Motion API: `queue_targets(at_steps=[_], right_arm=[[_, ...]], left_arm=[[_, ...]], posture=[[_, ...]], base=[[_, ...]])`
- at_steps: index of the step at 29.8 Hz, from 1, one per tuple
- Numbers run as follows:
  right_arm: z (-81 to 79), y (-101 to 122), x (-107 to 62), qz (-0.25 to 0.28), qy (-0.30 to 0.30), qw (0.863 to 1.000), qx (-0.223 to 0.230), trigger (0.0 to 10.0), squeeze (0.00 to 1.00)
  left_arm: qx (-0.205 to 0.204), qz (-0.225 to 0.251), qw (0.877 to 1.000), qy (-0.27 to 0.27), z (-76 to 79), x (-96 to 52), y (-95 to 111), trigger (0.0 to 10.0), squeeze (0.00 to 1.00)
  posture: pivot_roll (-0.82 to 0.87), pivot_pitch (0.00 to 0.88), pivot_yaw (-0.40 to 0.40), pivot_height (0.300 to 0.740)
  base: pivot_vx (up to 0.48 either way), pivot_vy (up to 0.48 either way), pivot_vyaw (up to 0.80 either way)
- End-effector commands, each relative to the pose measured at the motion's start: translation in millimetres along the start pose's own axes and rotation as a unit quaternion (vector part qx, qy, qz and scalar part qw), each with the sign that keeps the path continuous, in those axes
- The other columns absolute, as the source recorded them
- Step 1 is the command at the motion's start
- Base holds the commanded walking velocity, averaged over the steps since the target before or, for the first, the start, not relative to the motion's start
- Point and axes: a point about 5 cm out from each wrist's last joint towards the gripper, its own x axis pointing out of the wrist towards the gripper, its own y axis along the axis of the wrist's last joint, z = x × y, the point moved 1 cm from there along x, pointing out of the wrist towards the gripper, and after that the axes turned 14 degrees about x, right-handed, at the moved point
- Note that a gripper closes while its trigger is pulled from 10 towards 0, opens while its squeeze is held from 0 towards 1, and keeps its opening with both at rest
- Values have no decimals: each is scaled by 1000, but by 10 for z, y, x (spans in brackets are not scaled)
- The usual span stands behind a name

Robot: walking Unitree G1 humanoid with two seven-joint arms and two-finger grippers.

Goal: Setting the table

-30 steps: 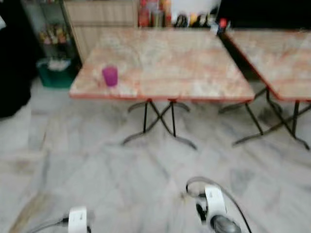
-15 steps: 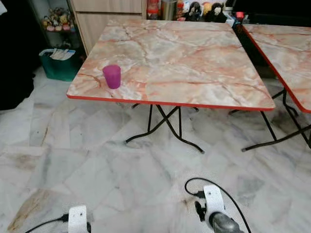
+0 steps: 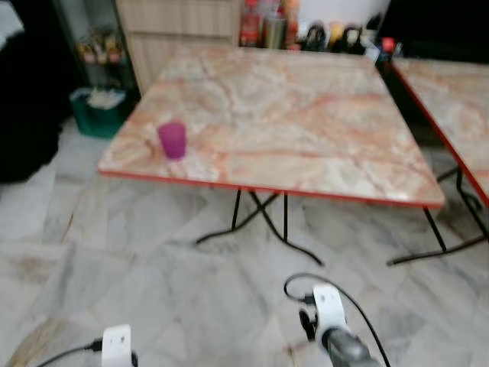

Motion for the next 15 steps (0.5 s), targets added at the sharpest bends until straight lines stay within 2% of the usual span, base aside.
queue_targets(at_steps=[1, 15], right_arm=[[-38, 38, 10, 3, 2, 1000, 4, 10000, 0], [-39, 41, 11, 2, 3, 1000, 1, 10000, 0]], left_arm=[[4, -8, 1000, 7, -68, -5, -54, 10000, 0], [7, -6, 1000, 5, -72, -1, -45, 10000, 0]], posture=[[137, 98, -37, 715], [132, 79, -35, 715]], base=[[356, 0, 0], [354, 0, 0]])
